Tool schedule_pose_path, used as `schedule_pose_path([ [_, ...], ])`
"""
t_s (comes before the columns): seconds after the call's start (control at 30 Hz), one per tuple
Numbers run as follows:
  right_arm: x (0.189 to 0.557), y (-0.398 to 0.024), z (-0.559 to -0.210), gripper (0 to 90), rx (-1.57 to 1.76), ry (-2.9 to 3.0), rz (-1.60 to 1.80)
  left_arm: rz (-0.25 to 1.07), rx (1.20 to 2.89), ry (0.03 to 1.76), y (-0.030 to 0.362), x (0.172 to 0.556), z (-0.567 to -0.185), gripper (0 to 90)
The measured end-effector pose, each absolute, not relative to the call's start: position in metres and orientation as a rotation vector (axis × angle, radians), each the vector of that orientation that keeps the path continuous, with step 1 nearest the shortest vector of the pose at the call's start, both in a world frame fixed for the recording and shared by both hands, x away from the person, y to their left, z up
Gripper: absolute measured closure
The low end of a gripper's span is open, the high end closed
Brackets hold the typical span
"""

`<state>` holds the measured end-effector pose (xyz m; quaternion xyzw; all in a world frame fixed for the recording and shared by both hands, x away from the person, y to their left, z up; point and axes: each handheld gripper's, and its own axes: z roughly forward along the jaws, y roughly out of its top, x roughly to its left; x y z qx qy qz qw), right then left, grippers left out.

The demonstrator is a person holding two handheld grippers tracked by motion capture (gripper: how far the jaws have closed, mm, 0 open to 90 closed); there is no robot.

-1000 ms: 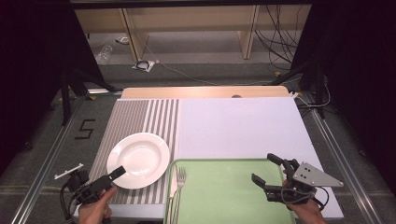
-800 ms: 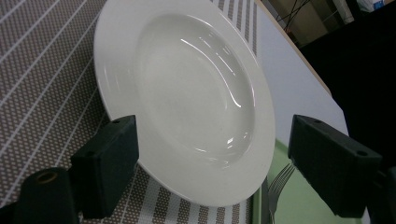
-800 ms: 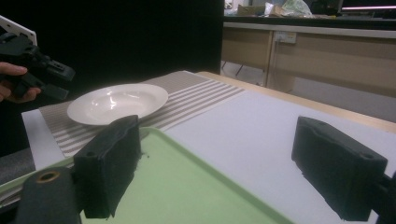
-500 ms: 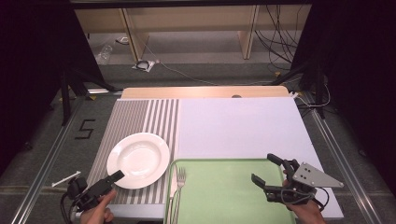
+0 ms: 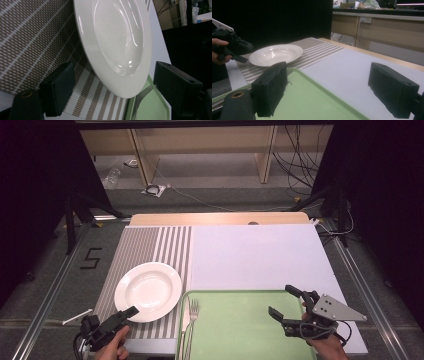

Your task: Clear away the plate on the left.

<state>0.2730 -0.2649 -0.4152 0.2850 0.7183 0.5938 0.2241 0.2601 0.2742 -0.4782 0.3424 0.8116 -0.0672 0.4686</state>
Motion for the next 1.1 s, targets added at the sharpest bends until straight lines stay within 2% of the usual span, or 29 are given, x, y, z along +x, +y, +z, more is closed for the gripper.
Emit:
schedule_pose_path([
  [0.17,0.272,-0.264,-0.415,16.7,0.782,1.986,1.638,-0.238,0.789,1.999,0.267,0.261,-0.485,18.5],
  [0.43,0.272,-0.264,-0.415,16.6,0.783,1.985,1.638,-0.267,0.712,2.002,0.263,0.265,-0.490,23.3],
  [0.73,0.273,-0.264,-0.415,16.6,0.786,1.987,1.638,-0.285,0.599,2.005,0.263,0.264,-0.496,33.5],
  [1.1,0.273,-0.264,-0.415,16.6,0.783,1.988,1.640,-0.317,0.562,2.032,0.255,0.274,-0.506,45.5],
])
